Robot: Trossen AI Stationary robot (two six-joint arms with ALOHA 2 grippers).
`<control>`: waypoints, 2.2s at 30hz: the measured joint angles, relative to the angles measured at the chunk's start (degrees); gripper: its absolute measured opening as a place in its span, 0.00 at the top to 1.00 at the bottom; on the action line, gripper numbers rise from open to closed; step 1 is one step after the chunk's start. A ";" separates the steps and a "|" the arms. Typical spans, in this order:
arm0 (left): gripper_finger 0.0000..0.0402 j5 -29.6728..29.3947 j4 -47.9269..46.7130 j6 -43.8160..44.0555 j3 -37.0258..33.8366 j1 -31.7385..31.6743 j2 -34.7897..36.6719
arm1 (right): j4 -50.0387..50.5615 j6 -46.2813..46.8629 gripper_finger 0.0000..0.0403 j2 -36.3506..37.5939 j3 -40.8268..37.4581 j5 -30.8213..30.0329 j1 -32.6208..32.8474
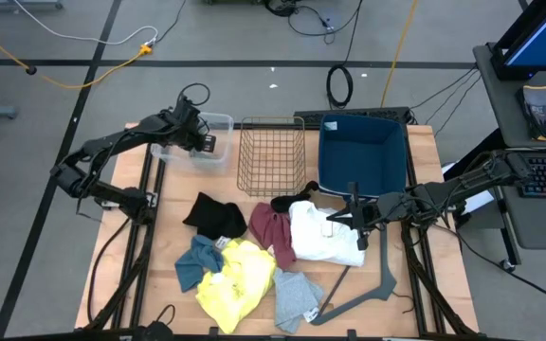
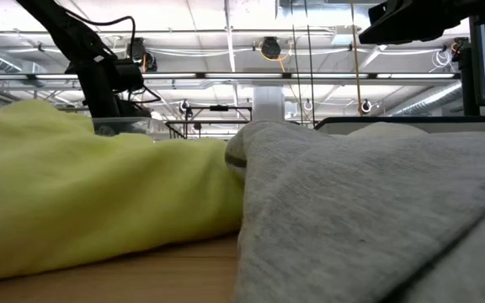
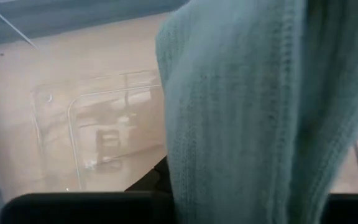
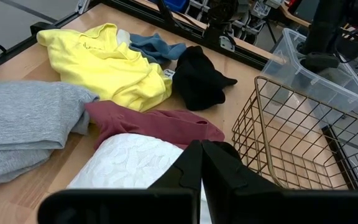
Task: Pick & Place Cloths
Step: Put the gray sock into the transparent bin, then put the blue sock into the transparent bin
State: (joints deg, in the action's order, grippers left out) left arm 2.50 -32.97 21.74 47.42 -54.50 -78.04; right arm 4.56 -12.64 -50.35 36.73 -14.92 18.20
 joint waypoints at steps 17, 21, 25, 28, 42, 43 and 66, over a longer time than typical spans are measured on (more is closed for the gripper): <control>0.44 6.21 -1.74 -2.04 2.07 -0.28 2.62 | 0.01 0.21 1.00 -0.01 0.00 0.15 0.00; 0.43 6.15 -3.24 -2.16 5.44 -0.13 5.28 | 0.01 1.70 1.00 -0.02 0.00 0.17 0.02; 0.43 6.56 -5.20 -2.10 8.69 1.65 8.52 | 0.00 1.70 1.00 -0.02 0.00 0.17 0.02; 0.43 6.60 -7.46 -2.39 10.18 4.53 11.20 | 0.02 1.70 1.00 -0.02 0.00 0.17 0.02; 0.43 2.81 -10.03 -0.35 10.47 30.44 21.53 | 0.02 1.41 1.00 -0.02 0.00 0.17 0.02; 0.43 1.44 -10.57 0.36 10.47 32.71 21.53 | 0.02 1.42 1.00 -0.02 0.00 0.17 0.02; 0.43 -13.43 -22.06 42.59 10.47 71.19 10.73 | 0.05 1.29 1.00 -0.02 0.02 0.17 0.01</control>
State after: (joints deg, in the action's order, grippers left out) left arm -10.93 -55.03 64.33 57.89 16.69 -67.31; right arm 4.61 -11.35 -50.37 36.75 -14.74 18.21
